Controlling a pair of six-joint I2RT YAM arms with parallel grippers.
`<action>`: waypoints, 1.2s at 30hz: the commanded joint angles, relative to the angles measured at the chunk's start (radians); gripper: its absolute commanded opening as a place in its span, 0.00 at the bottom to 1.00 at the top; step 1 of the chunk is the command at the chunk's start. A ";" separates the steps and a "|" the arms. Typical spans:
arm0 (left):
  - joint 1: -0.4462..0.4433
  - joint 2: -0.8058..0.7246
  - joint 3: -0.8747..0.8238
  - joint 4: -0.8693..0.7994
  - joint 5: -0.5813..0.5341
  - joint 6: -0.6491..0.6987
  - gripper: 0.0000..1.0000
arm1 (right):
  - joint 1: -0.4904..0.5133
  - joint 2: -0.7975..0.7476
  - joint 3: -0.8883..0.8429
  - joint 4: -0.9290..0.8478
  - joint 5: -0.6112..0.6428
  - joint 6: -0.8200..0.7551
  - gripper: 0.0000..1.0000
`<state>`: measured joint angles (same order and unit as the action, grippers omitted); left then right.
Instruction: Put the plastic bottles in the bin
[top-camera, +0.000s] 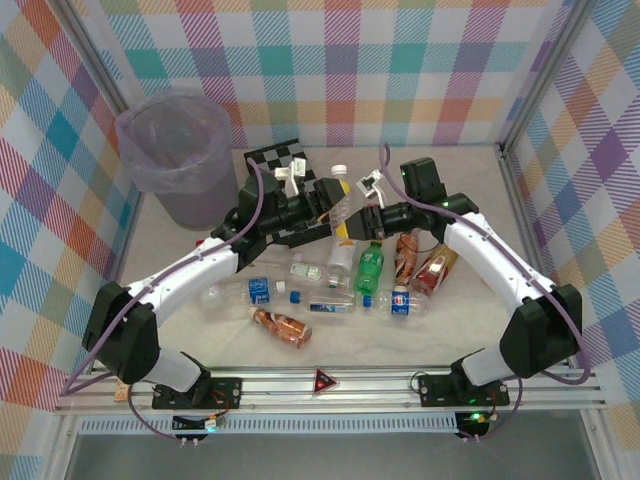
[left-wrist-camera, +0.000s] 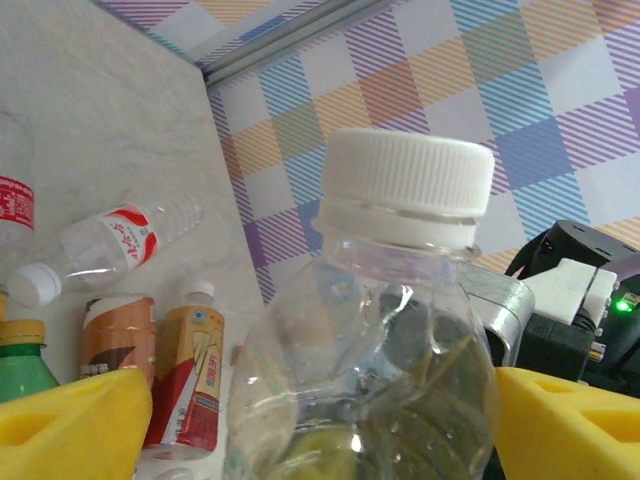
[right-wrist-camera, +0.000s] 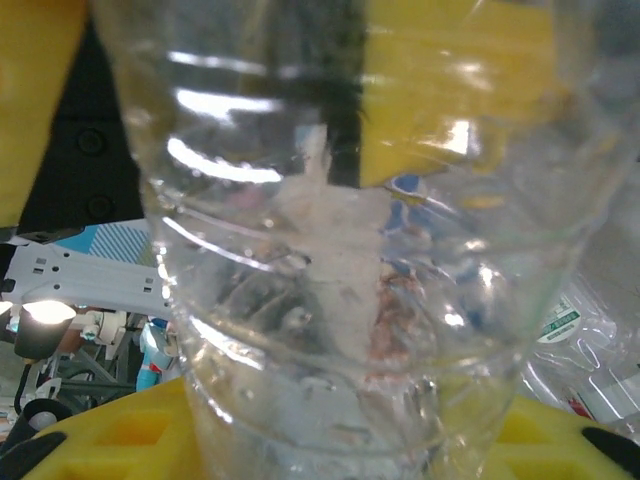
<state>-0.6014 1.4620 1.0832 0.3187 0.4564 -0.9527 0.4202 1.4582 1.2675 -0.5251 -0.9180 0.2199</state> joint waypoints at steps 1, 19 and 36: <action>-0.015 0.019 0.052 0.047 0.030 -0.022 0.84 | 0.003 0.026 0.038 0.056 -0.032 -0.018 0.47; -0.010 0.111 0.123 0.050 0.078 -0.110 0.51 | -0.014 0.042 0.072 0.015 0.038 -0.031 0.70; 0.375 0.022 0.513 -0.536 0.001 0.223 0.41 | -0.233 -0.048 0.099 -0.304 0.411 0.112 0.93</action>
<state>-0.2943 1.5375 1.4975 -0.0673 0.4953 -0.8467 0.1993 1.4200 1.3731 -0.7284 -0.5900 0.3046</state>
